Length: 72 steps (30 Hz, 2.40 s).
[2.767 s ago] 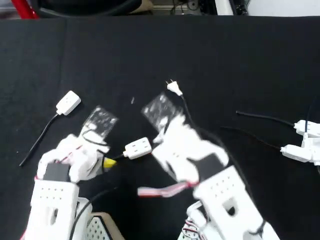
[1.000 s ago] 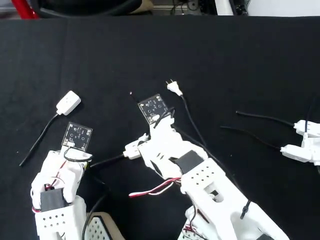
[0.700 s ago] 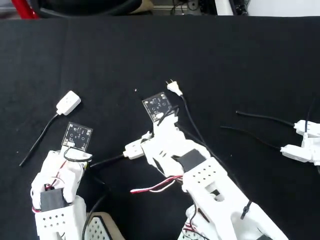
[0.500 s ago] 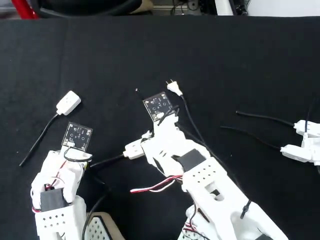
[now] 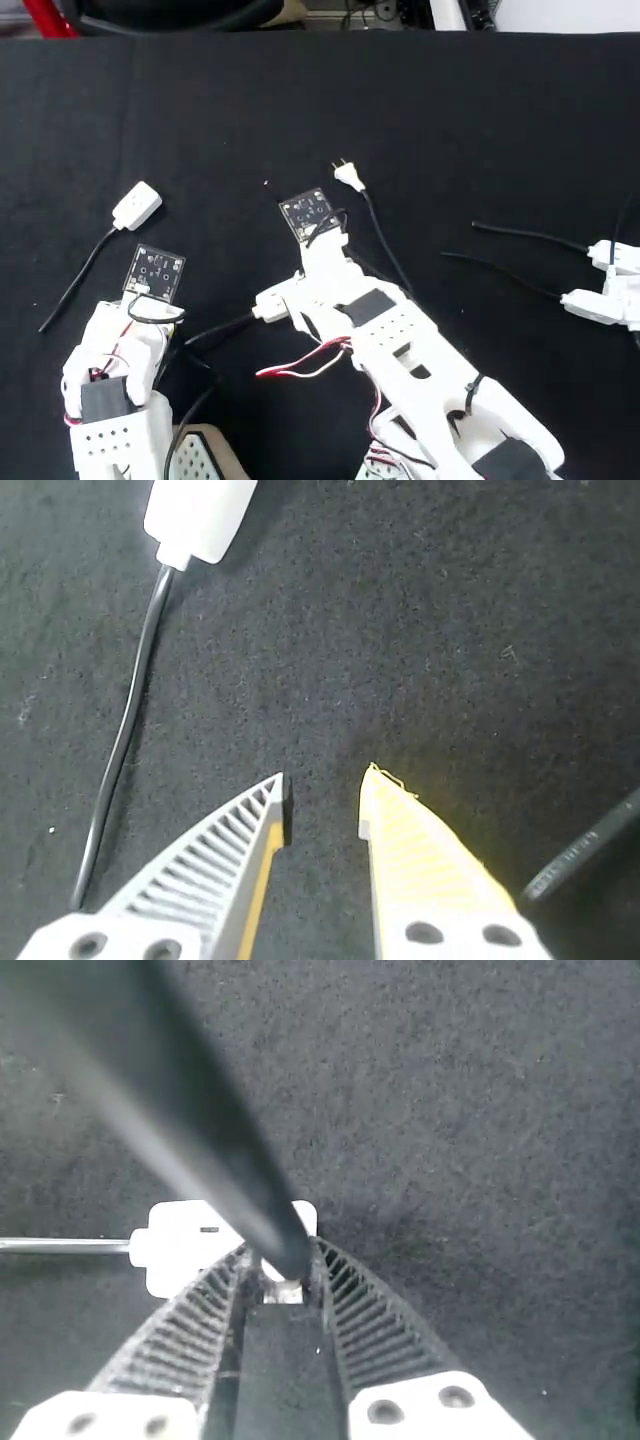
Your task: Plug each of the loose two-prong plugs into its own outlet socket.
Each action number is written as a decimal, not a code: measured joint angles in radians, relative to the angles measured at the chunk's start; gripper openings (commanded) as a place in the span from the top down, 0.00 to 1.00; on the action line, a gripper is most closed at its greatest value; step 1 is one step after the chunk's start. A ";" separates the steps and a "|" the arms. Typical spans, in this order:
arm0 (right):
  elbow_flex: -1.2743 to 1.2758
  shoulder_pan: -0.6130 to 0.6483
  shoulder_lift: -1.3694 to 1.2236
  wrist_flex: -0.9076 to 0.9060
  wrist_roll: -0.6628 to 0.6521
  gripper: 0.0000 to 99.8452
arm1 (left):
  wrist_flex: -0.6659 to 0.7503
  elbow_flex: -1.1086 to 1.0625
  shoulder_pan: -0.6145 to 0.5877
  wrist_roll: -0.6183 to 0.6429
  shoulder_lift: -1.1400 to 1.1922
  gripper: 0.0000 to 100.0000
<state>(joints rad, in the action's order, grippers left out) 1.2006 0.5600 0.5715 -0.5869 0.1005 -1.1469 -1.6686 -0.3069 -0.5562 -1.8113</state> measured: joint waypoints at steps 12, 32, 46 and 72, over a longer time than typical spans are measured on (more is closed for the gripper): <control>-0.077 -0.077 -0.005 -0.123 -0.112 0.99 | 0.031 -0.009 0.000 0.000 0.000 0.87; -0.014 -0.959 0.011 -0.084 -0.760 0.99 | 0.046 -0.011 -0.002 0.000 0.000 0.87; 0.087 -1.479 -0.002 0.270 -1.033 0.99 | 0.046 -0.012 -0.002 0.000 0.000 0.87; -0.411 -1.160 0.209 -0.746 -0.446 0.78 | 0.046 -0.012 -0.002 0.000 0.000 0.87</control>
<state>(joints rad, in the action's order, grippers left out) 0.7894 -0.5999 0.7802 -1.3326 -0.3460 -1.1009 -1.6809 -0.3084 -0.5562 -1.8113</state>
